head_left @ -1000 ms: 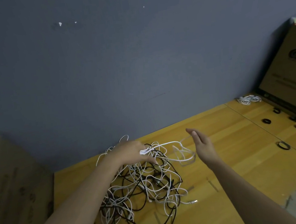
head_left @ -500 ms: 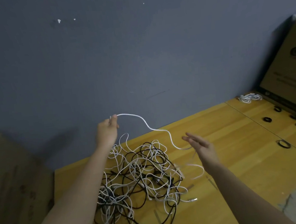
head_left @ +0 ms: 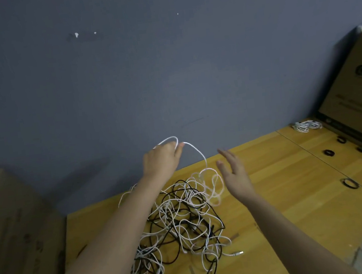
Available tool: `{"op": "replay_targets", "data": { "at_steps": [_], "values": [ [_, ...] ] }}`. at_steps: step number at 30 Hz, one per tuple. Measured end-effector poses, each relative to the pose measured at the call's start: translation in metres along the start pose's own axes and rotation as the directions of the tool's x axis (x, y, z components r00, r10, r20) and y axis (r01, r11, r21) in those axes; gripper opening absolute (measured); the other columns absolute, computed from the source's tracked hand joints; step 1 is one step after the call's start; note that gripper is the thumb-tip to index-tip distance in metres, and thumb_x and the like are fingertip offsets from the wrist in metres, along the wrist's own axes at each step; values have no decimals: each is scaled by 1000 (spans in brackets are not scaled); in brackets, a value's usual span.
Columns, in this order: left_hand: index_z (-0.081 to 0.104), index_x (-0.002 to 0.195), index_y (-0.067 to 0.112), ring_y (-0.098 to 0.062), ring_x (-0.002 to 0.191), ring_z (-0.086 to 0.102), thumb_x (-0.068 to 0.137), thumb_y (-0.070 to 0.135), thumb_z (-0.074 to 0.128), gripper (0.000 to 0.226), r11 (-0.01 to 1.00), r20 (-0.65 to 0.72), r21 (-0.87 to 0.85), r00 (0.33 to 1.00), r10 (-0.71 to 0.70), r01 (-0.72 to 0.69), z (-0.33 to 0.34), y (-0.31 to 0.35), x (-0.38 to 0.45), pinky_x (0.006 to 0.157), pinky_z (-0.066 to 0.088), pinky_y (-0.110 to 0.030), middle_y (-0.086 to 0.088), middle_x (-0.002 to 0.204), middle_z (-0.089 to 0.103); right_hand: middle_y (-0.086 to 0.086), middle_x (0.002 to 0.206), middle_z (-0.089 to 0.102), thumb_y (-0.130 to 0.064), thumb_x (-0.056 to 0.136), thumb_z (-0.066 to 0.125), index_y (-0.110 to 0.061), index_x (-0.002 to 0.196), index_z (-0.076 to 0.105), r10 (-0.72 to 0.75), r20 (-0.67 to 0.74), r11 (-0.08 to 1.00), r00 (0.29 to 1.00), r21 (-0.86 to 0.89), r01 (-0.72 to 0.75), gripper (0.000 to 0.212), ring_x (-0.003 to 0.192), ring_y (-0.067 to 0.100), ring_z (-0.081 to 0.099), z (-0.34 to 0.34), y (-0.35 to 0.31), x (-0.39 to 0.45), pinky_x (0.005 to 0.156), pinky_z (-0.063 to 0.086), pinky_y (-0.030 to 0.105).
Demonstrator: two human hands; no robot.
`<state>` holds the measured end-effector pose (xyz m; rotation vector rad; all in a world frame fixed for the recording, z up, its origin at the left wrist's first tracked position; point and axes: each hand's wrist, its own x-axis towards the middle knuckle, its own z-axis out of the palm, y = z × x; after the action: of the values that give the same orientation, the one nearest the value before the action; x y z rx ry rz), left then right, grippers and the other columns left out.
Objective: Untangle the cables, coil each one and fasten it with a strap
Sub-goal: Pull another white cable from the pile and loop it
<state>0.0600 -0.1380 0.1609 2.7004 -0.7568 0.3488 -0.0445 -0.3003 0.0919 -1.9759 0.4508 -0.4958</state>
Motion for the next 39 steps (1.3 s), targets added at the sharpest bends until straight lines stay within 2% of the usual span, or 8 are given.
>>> {"op": "replay_targets", "data": {
  "at_steps": [6,8,15,21,30,34,36,39],
  "values": [
    [68,95,12,-33,94,63,100,45,39,44,902,104,-428,995,-11,55,-5,18,8,74,43,-34,-13,88,68,3,113,55,-16,102,42,-15,135,42,14,181,988,983,149,-42,33,106,16,53,32,-24,3,83,43,21],
    [52,61,17,-26,66,58,100,43,43,47,774,130,-623,991,-41,114,-11,11,11,64,35,-31,-3,59,52,6,86,54,-16,103,38,-13,109,57,110,114,946,987,292,-139,20,75,16,56,31,-26,3,69,49,27],
    [36,66,16,-6,37,17,95,45,34,41,192,474,-881,819,324,434,-38,-2,-14,41,13,-20,8,44,23,-1,57,48,-30,100,48,-18,82,55,32,-155,945,987,325,20,23,45,11,46,8,-50,32,49,44,32],
    [42,80,15,-6,40,33,100,32,31,28,-138,276,-937,923,269,320,-39,18,-9,44,27,-16,6,55,44,-2,47,36,-38,102,33,-14,82,60,-36,263,974,964,226,-25,41,40,12,32,43,-32,9,43,27,24],
    [35,93,16,1,47,51,105,19,29,13,272,56,-959,992,-110,84,-12,8,-3,57,46,-15,1,87,52,9,77,55,-23,103,38,-8,122,51,24,588,994,808,-99,42,27,59,13,54,54,15,-42,54,42,24],
    [32,107,19,-19,71,65,99,45,31,27,764,85,-645,992,91,-14,2,-3,-6,76,52,-37,-3,93,63,11,83,67,-28,96,50,-13,118,55,-348,667,499,659,-464,732,27,69,34,62,53,26,-45,58,42,33],
    [32,121,13,-33,86,65,99,48,31,41,930,218,-361,964,151,-64,6,-6,-11,75,49,-40,-16,106,65,1,70,63,-21,74,70,-16,102,59,-508,684,248,523,-465,850,31,59,24,60,51,22,-44,56,40,28],
    [24,140,5,-36,104,60,103,41,29,51,979,410,-65,889,203,-194,12,-10,-20,72,38,-35,-22,123,59,-3,68,57,-17,72,61,-19,95,48,-669,552,204,498,-508,837,27,61,19,54,37,15,-35,66,35,30]
  ]
}}
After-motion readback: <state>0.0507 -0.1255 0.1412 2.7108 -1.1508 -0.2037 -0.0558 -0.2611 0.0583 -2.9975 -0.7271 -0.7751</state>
